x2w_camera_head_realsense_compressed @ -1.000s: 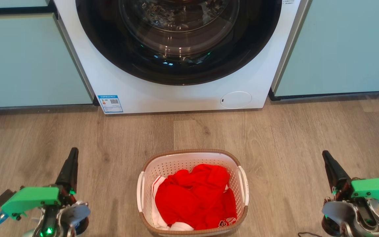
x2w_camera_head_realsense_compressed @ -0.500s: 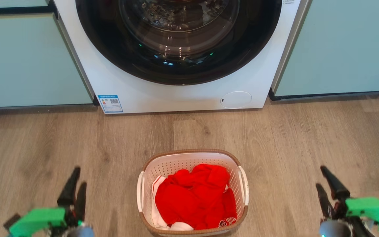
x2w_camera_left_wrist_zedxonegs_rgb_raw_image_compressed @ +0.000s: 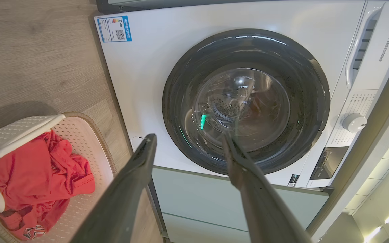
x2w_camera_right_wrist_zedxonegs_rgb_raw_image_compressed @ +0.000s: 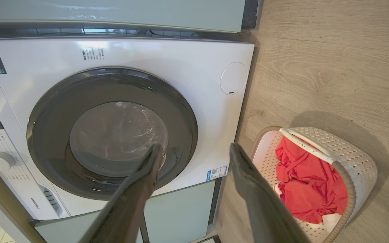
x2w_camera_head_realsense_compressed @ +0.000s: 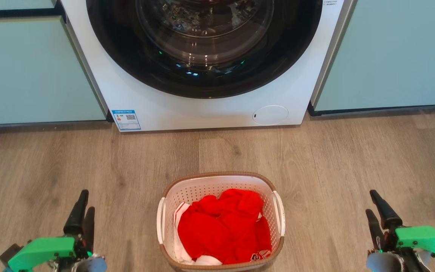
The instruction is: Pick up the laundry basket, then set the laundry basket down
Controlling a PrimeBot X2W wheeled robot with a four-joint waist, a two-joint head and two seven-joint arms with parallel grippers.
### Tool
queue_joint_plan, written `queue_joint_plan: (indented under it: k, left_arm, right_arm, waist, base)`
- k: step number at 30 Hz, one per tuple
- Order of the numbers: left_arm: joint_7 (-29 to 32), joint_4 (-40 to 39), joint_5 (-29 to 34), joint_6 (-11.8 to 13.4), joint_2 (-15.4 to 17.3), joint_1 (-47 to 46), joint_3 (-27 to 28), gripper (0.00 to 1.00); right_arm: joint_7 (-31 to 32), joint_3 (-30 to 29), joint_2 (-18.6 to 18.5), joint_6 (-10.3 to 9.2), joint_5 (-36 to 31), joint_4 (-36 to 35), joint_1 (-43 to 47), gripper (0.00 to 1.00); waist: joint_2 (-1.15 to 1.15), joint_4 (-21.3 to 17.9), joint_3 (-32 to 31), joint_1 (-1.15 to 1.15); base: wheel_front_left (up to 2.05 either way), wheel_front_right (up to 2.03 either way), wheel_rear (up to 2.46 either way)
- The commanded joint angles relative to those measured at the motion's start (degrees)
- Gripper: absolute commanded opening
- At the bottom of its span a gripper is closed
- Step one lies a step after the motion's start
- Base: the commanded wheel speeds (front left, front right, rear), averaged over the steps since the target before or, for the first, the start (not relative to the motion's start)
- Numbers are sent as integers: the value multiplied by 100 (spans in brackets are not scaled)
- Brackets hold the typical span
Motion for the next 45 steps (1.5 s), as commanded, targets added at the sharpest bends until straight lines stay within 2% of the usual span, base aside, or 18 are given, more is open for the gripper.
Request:
queue_joint_plan:
  k: [1, 7, 15, 25, 37, 41, 45]
  left_arm:
    - [-65, -192, 80, -6, 52, -285, 75, 100]
    - [-166, -179, 241, -8, 54, -353, 179, 100]
    - [-317, -317, 745, -11, 56, -433, 360, 100]
    - [-485, -655, 1299, -15, 59, -488, 413, 100]
    - [-670, -1109, 2111, -18, 62, -527, 396, 100]
    - [-737, -1314, 2525, 59, 63, -540, 303, 100]
    - [-804, -1549, 2987, 266, 65, -549, 180, 100]
  right_arm:
    - [-66, 18, -27, 5, -65, -210, -274, 100]
    - [-166, -19, -31, 7, -344, -246, -329, 100]
    - [-317, -118, -36, 10, -1054, -503, -426, 100]
    - [-485, -86, -42, 14, -2177, -1037, -564, 100]
    - [-670, 278, -48, 17, -3761, -1598, -739, 100]
    - [-737, 402, -51, 18, -4312, -1747, -785, 100]
    - [-804, 546, -81, 20, -4809, -1866, -818, 100]
  waist:
    - [0, -1, -4, 0]
    - [0, -5, -27, 0]
    - [0, 4, -54, 0]
    - [0, 42, -64, 0]
    - [0, 105, -31, 0]
    - [0, 137, -20, 0]
    - [0, 163, -15, 0]
  base:
    - [0, 0, 0]
    - [0, 0, 0]
    - [0, 0, 0]
    - [0, 0, 0]
    - [0, 0, 0]
    - [0, 0, 0]
    - [0, 0, 0]
